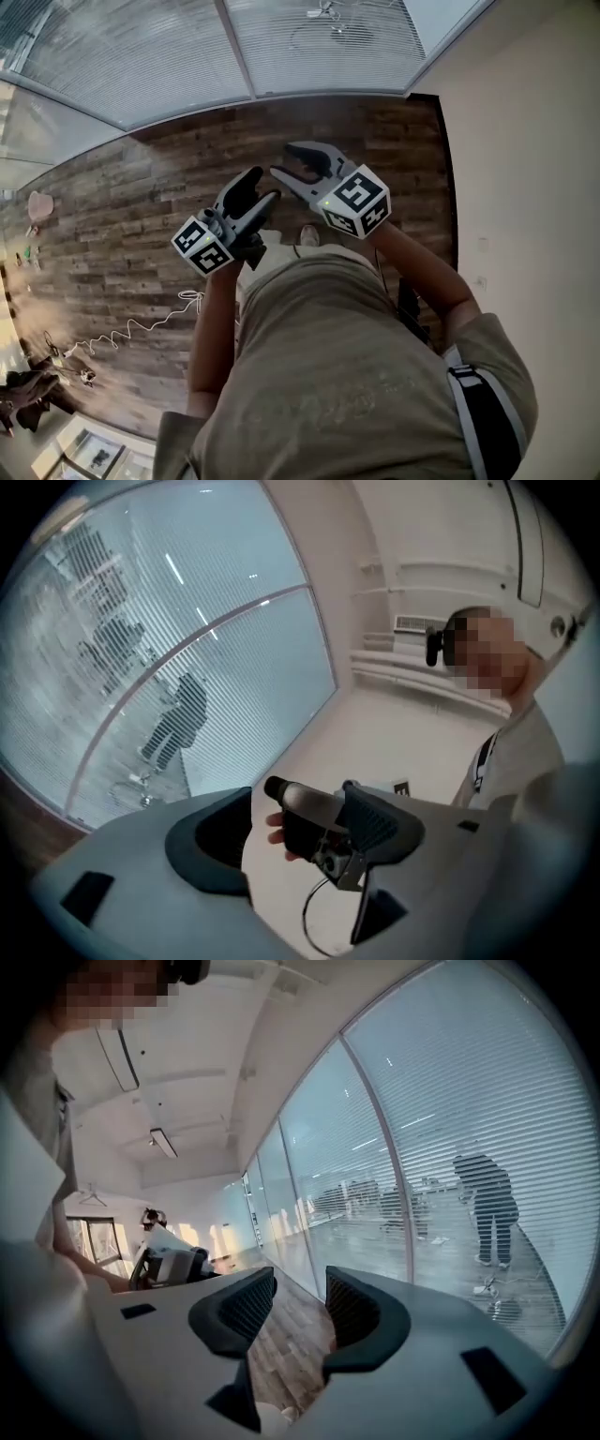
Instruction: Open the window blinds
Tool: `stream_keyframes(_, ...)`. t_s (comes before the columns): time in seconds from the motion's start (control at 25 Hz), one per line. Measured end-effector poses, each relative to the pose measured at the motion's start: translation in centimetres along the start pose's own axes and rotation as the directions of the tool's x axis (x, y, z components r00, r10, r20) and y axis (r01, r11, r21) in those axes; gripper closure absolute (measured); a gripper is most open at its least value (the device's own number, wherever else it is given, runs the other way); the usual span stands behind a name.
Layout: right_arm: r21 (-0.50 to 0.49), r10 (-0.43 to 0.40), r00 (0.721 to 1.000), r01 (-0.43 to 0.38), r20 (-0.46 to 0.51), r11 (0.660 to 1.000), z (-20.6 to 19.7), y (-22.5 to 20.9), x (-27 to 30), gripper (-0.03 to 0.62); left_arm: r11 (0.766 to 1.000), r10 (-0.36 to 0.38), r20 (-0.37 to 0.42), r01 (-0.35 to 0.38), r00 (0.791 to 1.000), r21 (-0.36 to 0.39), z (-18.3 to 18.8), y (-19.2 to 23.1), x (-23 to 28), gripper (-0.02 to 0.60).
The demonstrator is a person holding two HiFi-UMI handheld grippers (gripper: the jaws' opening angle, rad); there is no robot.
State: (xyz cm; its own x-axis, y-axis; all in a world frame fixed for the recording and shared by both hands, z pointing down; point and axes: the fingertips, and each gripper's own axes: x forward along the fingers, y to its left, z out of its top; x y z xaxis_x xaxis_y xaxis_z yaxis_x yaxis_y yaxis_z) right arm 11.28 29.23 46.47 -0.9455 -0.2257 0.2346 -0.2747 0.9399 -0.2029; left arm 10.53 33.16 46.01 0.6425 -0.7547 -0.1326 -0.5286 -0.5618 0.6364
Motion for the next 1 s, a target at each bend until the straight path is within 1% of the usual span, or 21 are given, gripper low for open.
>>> stream_keyframes(0.04,0.022,0.023,1.000,-0.023,0.016,0.999,0.5,0.6,0.0,0.430,0.999,-0.033,0.022,0.033,0.999,-0.025,0.3,-0.7,-0.1,0.271)
stream_keyframes(0.12,0.071,0.068,0.997,-0.071,0.044,0.995,1.3,2.0,0.5,0.414,0.994,-0.090,0.053,0.093,0.994,-0.055,1.1,-2.1,-0.3,0.259)
stream_keyframes(0.28,0.154,0.161,0.982,-0.176,0.103,0.972,2.3,4.7,2.7,0.383,0.976,-0.181,0.097,0.192,0.979,-0.108,2.6,-3.4,-0.9,0.255)
stream_keyframes(0.36,0.189,0.209,0.969,-0.231,0.130,0.954,2.8,6.4,4.6,0.354,0.965,-0.207,0.116,0.222,0.971,-0.137,3.4,-3.4,-1.7,0.255)
stream_keyframes(0.44,0.234,0.239,0.959,-0.270,0.152,0.934,3.6,8.3,6.7,0.342,0.955,-0.224,0.145,0.247,0.964,-0.165,4.9,-3.4,-3.1,0.256)
stream_keyframes(0.52,0.261,0.255,0.953,-0.292,0.165,0.920,4.5,9.7,8.6,0.342,0.949,-0.234,0.170,0.263,0.957,-0.176,6.6,-3.4,-4.5,0.258)
stream_keyframes(0.6,0.260,0.270,0.949,-0.305,0.163,0.916,4.7,10.8,10.7,0.342,0.946,-0.243,0.184,0.274,0.953,-0.171,8.1,-2.9,-5.5,0.265)
stream_keyframes(0.64,0.269,0.278,0.946,-0.314,0.164,0.911,4.5,11.5,11.7,0.342,0.946,-0.243,0.192,0.276,0.951,-0.169,8.6,-2.6,-6.1,0.281)
stream_keyframes(0.68,0.295,0.286,0.942,-0.327,0.173,0.898,4.2,12.2,12.5,0.342,0.944,-0.243,0.206,0.280,0.948,-0.174,9.0,-2.4,-6.9,0.330)
stream_keyframes(0.72,0.339,0.294,0.937,-0.343,0.188,0.876,3.8,12.7,13.3,0.342,0.939,-0.243,0.224,0.287,0.944,-0.188,9.3,-2.0,-7.7,0.369)
stream_keyframes(0.76,0.391,0.301,0.932,-0.359,0.204,0.847,3.5,13.1,14.2,0.342,0.933,-0.241,0.243,0.293,0.940,-0.208,9.7,-1.5,-8.4,0.415)
stream_keyframes(0.8,0.439,0.308,0.927,-0.373,0.214,0.817,3.3,13.2,15.1,0.342,0.928,-0.234,0.258,0.295,0.937,-0.227,10.2,-0.8,-9.0,0.444)
stream_keyframes(0.84,0.475,0.316,0.923,-0.384,0.218,0.792,3.1,13.3,15.9,0.342,0.926,-0.223,0.269,0.290,0.937,-0.243,10.6,0.0,-9.4,0.457)
stream_keyframes(0.88,0.498,0.325,0.920,-0.391,0.217,0.774,3.0,13.4,16.6,0.342,0.925,-0.210,0.278,0.282,0.937,-0.253,10.9,0.6,-9.8,0.467)
stream_keyframes(1.0,0.531,0.344,0.917,-0.398,0.202,0.748,3.0,14.1,18.0,0.342,0.928,-0.175,0.301,0.259,0.938,-0.268,11.8,1.5,-11.0,0.476)
